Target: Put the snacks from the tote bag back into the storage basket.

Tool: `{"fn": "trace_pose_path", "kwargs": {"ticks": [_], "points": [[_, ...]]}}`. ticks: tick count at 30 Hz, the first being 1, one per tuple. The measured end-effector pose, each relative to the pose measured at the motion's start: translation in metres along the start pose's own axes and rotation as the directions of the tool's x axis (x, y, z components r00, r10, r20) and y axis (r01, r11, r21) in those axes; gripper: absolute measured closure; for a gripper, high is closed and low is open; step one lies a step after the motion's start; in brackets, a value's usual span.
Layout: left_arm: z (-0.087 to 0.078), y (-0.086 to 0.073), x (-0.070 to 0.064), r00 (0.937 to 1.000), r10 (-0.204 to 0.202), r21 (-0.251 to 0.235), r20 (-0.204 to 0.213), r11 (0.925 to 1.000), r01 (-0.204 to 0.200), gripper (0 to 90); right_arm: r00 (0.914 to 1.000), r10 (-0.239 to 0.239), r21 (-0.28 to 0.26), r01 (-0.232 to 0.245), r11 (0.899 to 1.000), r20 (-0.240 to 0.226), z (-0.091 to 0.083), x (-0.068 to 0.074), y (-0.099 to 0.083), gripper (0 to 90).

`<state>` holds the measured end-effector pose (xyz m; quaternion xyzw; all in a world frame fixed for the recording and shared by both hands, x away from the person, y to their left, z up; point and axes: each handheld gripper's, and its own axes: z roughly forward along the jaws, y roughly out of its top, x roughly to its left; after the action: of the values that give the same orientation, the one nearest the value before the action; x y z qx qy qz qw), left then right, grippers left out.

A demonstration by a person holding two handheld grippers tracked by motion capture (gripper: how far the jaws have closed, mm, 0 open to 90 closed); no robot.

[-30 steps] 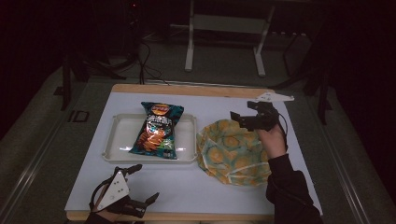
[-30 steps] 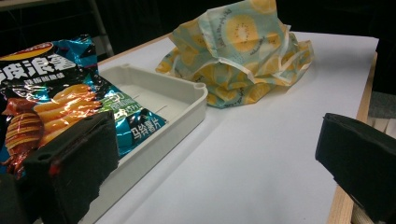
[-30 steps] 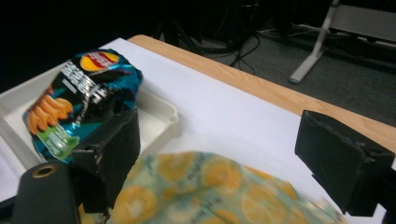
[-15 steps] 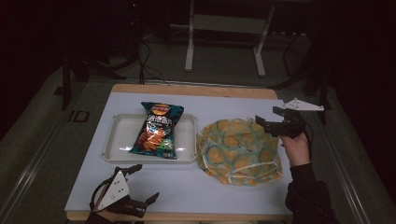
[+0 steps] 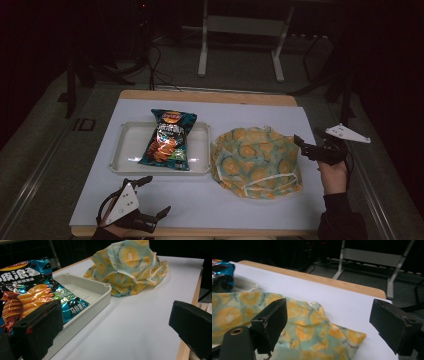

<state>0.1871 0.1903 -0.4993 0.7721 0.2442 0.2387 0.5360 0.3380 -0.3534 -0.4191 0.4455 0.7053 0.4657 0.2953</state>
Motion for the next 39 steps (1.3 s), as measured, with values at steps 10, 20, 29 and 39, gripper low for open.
{"fn": "trace_pose_path", "kwargs": {"ticks": [10,20,29,39], "points": [[0.001,0.0,0.0,1.0,-0.003,0.001,-0.002,1.0,0.003,0.1,0.9987,0.026,0.037,-0.027,0.999,0.044,-0.011,-0.007,-0.038,14.6],[0.001,0.0,0.0,1.0,0.0,0.002,-0.001,1.0,0.0,0.1,0.994,0.003,0.018,-0.005,1.0,0.11,-0.02,-0.003,-0.058,14.5],[0.001,-0.001,0.0,1.0,0.003,0.007,-0.001,1.0,-0.003,0.1,0.9839,-0.003,-0.016,0.006,1.0,0.179,-0.023,0.001,-0.072,13.4],[-0.001,-0.001,0.0,1.0,0.002,0.005,0.0,1.0,-0.002,0.1,0.9871,0.014,-0.044,-0.007,0.999,0.16,-0.017,0.005,-0.085,13.0]]}}
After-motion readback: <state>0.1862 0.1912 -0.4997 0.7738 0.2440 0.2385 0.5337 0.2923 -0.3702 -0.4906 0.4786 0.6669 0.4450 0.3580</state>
